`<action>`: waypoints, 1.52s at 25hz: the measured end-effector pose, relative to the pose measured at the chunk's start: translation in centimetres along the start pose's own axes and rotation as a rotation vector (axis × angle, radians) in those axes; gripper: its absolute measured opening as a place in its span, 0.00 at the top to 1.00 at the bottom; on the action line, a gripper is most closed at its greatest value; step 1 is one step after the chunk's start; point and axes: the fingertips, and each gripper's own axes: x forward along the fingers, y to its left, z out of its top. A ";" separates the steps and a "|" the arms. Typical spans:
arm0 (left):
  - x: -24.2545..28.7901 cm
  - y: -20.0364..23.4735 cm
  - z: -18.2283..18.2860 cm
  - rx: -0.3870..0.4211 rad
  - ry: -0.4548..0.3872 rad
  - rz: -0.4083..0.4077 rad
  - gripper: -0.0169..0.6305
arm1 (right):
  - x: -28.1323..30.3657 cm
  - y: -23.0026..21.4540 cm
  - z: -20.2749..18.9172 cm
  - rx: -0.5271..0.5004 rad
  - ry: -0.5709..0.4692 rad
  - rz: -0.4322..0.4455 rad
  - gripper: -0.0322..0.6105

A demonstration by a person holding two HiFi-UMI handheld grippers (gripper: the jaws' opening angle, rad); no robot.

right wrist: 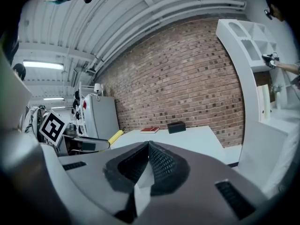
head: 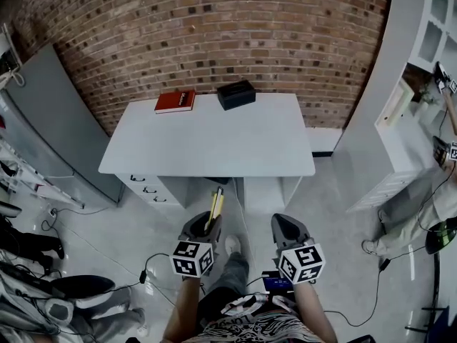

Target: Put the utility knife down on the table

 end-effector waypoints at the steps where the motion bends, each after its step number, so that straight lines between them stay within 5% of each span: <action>1: 1.2 0.6 0.3 -0.002 0.002 -0.004 0.77 | 1.3 -0.5 0.2 0.002 0.003 0.000 0.95; 19: 26.2 16.7 8.4 -0.024 0.128 -0.141 0.77 | 29.0 -11.4 5.5 0.064 0.127 -0.119 0.95; 38: 31.8 21.0 10.7 -0.027 0.132 -0.162 0.77 | 33.1 -13.7 8.5 0.164 0.065 -0.170 0.95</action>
